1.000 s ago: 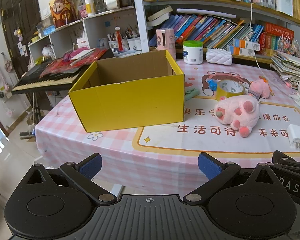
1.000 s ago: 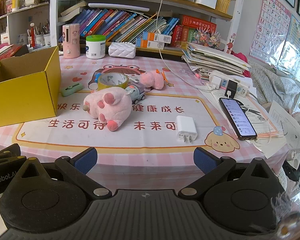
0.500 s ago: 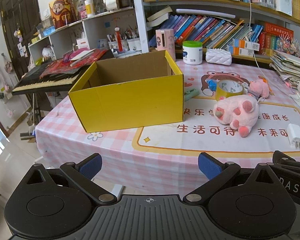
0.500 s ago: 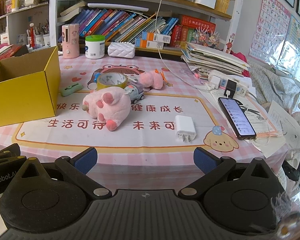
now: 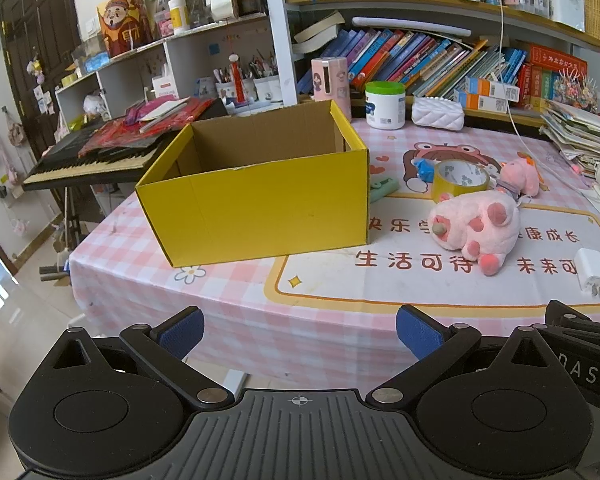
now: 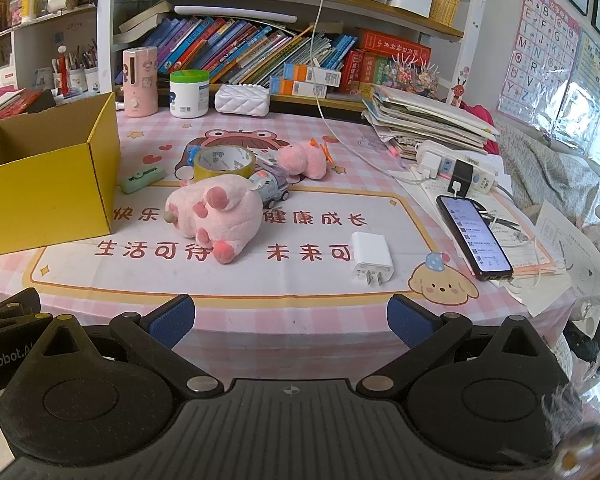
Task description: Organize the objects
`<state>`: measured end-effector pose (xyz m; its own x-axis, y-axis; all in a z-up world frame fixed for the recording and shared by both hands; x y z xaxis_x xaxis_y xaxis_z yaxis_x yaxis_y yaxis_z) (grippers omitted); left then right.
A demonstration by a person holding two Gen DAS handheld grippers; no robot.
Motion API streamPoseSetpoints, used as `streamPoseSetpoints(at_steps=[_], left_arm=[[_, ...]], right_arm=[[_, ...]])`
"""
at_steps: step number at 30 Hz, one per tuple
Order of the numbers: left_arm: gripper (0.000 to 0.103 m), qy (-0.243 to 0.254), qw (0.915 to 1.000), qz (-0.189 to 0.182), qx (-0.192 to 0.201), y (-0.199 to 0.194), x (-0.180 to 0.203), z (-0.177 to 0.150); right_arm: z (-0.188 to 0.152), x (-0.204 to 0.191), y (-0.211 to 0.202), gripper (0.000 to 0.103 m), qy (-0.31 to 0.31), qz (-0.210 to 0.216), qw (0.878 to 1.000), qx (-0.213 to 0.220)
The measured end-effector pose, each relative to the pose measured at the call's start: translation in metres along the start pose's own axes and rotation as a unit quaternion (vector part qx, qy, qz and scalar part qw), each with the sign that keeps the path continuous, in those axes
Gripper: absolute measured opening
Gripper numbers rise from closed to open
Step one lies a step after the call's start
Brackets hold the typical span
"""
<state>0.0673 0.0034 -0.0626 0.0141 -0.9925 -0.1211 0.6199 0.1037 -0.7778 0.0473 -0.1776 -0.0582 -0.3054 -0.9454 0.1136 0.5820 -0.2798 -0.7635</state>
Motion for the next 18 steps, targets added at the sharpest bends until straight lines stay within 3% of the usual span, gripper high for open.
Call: streamPoseSetpoints(at_steps=[18], left_arm=[[0.103, 0.003, 1.0, -0.001, 0.0, 0.0013, -0.0013, 0.0038]], right_arm=[[-0.0003, -0.003, -0.0018, 0.103, -0.001, -0.001, 1.0, 0.0]])
Point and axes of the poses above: each gripper's, at about its wrist camera, not at the fingertips, and y roughly the way its jaws point, x to its right, z to its top, the point moved 10 cm from there along y, roughly the way its jaws point, and after that the axes turned 11 degrees about -x, right-handed, at the moved point
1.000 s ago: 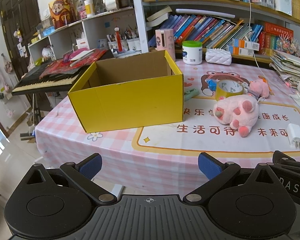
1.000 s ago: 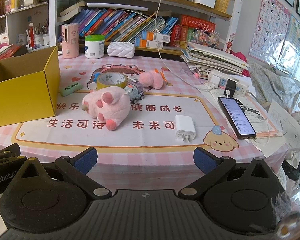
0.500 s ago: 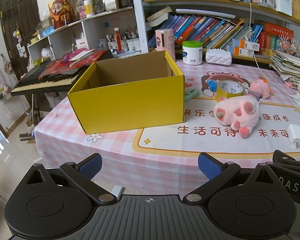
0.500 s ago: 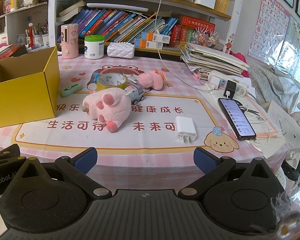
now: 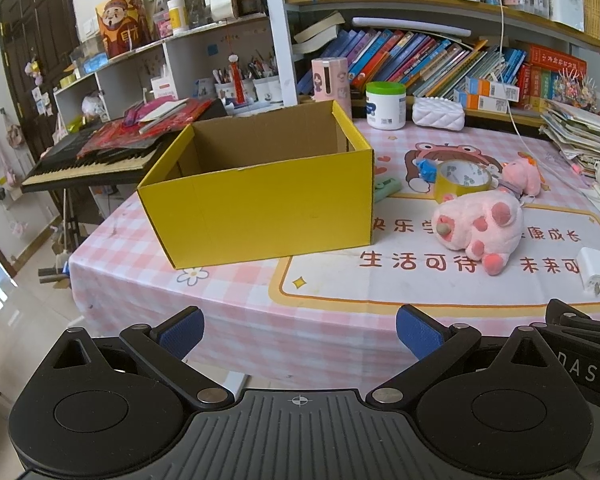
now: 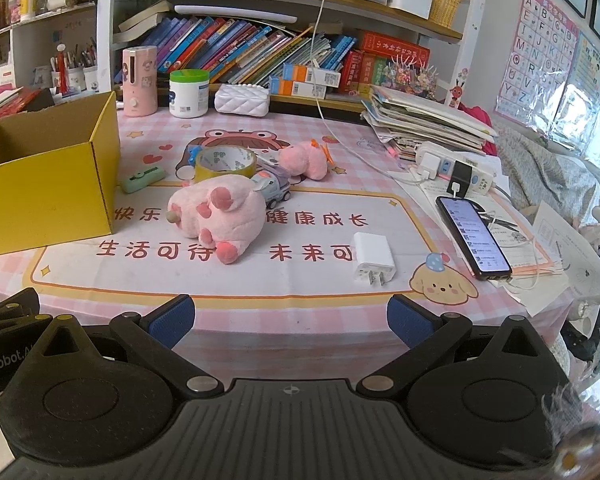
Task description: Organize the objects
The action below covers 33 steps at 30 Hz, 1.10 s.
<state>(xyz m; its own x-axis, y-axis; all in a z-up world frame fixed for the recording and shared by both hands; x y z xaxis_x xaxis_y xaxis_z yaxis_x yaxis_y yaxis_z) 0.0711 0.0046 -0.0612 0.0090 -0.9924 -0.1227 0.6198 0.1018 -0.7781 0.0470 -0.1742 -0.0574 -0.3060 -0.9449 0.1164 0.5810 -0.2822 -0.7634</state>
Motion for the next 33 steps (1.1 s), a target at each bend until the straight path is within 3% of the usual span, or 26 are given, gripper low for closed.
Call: streamPoseSetpoints(at_steps=[13, 33], left_arm=[[0.103, 0.002, 0.9999, -0.011, -0.006, 0.009, -0.008, 0.0], [0.103, 0.007, 0.9998, -0.017, -0.007, 0.019, 0.014, 0.006]], right_arm=[[-0.001, -0.003, 0.002, 0.103, -0.002, -0.009, 1.0, -0.005], [0.005, 0.011, 0.016, 0.103, -0.005, -0.015, 1.0, -0.015]])
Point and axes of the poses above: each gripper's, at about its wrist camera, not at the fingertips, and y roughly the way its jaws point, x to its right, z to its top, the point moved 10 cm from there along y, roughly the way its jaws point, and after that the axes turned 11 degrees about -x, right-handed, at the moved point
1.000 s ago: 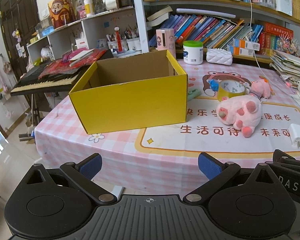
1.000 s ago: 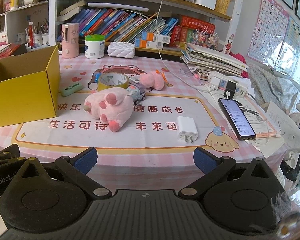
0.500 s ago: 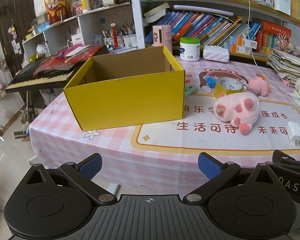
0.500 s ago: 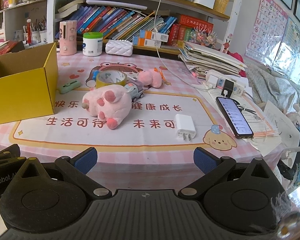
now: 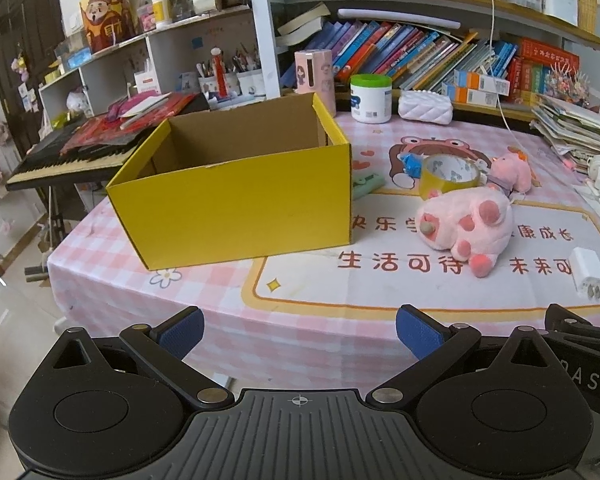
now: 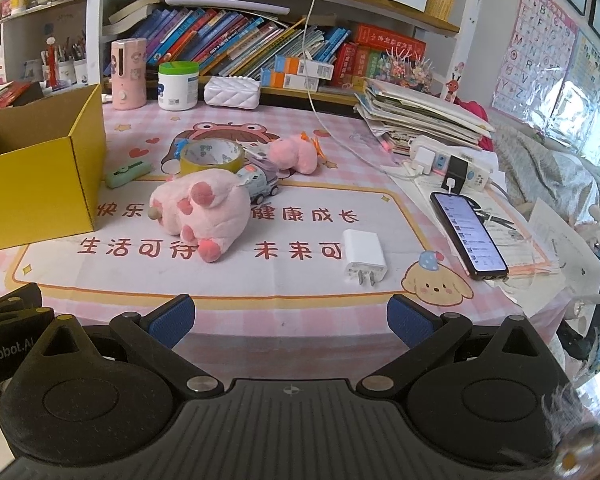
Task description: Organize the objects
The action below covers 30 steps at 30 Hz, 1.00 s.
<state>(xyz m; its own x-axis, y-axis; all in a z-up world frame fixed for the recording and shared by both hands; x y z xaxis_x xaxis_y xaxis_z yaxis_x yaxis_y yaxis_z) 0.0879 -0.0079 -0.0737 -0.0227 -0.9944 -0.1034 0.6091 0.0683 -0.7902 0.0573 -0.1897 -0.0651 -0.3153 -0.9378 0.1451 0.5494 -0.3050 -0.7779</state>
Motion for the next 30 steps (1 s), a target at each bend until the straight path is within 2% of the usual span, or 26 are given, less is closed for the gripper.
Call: streamPoseSetpoints(at_steps=[11, 15, 20, 23, 30], left_arm=[[0.102, -0.005, 0.9997, -0.009, -0.021, 0.015, 0.025, 0.008], [0.102, -0.004, 0.9996, -0.014, -0.025, 0.021, 0.036, 0.011], [0.102, -0.003, 0.9998, -0.013, -0.015, 0.025, 0.049, 0.021], [0.103, 0.0, 0.9997, -0.023, -0.011, 0.029, 0.059, 0.027], [0.103, 0.001, 0.9994, -0.03, -0.019, 0.045, 0.082, 0.036]], right_arm=[[0.01, 0.016, 0.025, 0.103, -0.006, 0.02, 1.0, -0.01], [0.017, 0.023, 0.036, 0.1, -0.007, 0.037, 0.999, -0.014], [0.029, 0.029, 0.048, 0.094, -0.016, 0.067, 0.998, -0.006], [0.036, 0.032, 0.056, 0.086, -0.025, 0.08, 0.996, -0.003], [0.045, 0.05, 0.093, 0.071, -0.022, 0.077, 0.996, -0.031]])
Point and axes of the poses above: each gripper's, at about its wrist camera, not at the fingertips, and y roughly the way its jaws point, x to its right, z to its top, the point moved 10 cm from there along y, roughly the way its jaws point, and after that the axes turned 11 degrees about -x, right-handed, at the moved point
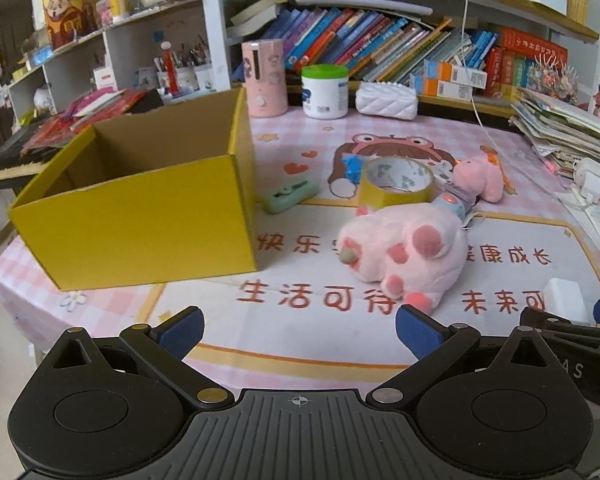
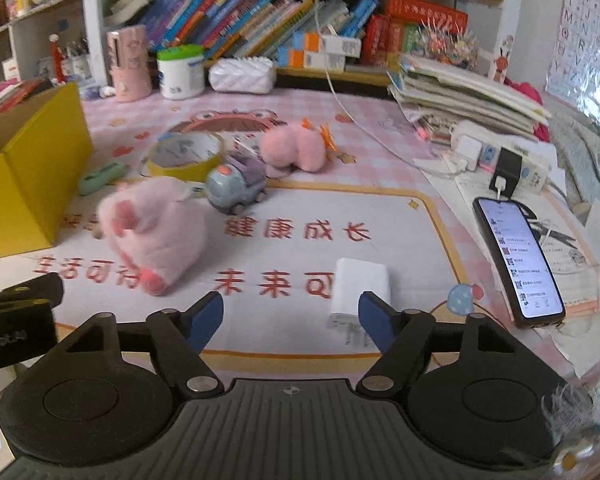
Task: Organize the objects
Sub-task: 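Grasp the white charger with the right gripper while the left approaches the pink pig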
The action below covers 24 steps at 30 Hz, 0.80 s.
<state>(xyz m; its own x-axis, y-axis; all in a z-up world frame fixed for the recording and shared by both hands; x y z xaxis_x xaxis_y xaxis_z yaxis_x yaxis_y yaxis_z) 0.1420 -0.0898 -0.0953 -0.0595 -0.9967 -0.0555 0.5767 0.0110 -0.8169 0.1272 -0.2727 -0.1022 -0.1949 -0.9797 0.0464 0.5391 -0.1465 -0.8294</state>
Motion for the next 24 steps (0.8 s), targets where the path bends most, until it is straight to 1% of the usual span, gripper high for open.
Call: streamPoseSetpoints(at_steps=[3, 7, 11, 14, 16, 21, 24], left_arm=[[0.103, 0.002, 1.0, -0.004, -0.005, 0.007, 0.011, 0.002], [0.103, 0.007, 1.0, -0.006, -0.001, 0.011, 0.025, 0.006], [0.103, 0.008, 0.9999, -0.012, 0.003, 0.014, 0.036, 0.013], [0.103, 0.005, 0.9999, -0.011, 0.003, 0.016, 0.042, 0.018], [0.103, 0.002, 0.9999, -0.01, 0.002, 0.019, 0.047, 0.022], [0.103, -0.001, 1.0, -0.007, -0.001, 0.029, 0.06, 0.03], [0.103, 0.002, 1.0, 0.002, -0.005, 0.037, 0.067, 0.036]], right_arm=[[0.004, 0.018, 0.014, 0.069, 0.014, -0.016, 1.0, -0.009], [0.008, 0.037, 0.034, 0.064, 0.031, -0.02, 0.999, -0.028], [0.009, 0.047, 0.052, 0.058, 0.037, -0.012, 0.998, -0.054], [0.013, 0.05, 0.061, 0.053, 0.035, -0.005, 0.997, -0.065], [0.015, 0.052, 0.066, 0.045, 0.031, 0.003, 0.997, -0.074], [0.021, 0.049, 0.07, 0.041, 0.004, 0.032, 0.996, -0.085], [0.031, 0.05, 0.066, 0.041, -0.007, 0.043, 0.996, -0.073]])
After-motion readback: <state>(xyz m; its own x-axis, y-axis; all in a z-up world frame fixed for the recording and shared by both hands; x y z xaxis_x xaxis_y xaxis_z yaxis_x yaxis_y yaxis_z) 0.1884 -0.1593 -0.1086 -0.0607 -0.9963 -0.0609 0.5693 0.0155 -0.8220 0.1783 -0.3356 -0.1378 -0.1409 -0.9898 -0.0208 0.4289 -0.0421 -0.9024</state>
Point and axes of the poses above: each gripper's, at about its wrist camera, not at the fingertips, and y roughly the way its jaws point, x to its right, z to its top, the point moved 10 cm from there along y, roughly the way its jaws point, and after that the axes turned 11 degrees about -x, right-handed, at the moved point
